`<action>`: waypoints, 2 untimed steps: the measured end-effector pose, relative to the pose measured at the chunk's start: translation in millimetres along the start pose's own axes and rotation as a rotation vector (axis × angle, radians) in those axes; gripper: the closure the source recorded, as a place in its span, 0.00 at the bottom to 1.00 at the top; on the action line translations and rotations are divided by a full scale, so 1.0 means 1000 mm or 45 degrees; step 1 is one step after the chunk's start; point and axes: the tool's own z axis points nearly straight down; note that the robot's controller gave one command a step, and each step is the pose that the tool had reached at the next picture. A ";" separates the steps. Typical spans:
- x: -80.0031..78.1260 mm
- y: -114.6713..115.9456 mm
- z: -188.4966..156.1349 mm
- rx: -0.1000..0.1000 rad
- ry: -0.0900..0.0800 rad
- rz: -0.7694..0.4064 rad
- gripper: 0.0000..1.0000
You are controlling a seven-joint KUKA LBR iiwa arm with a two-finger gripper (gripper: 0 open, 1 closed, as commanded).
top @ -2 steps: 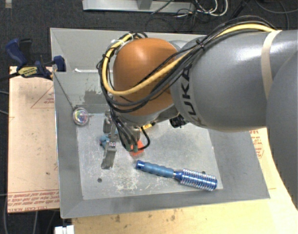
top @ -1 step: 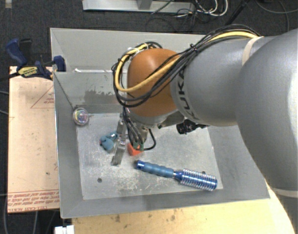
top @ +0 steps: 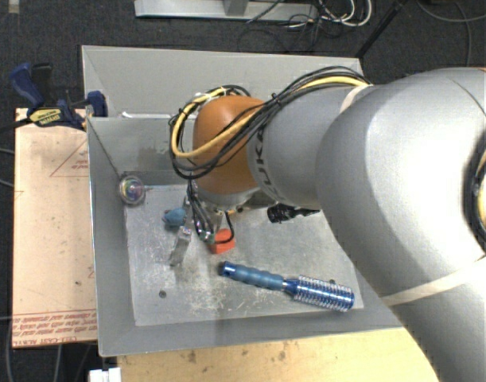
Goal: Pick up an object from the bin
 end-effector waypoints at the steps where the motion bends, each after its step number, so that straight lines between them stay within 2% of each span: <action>1: 0.000 0.001 -0.005 -0.003 -0.002 0.002 1.00; 2: 0.000 0.012 -0.142 -0.009 -0.012 0.000 1.00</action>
Offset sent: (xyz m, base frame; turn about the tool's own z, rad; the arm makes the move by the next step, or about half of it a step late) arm 0.0000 0.0000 0.0000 0.0000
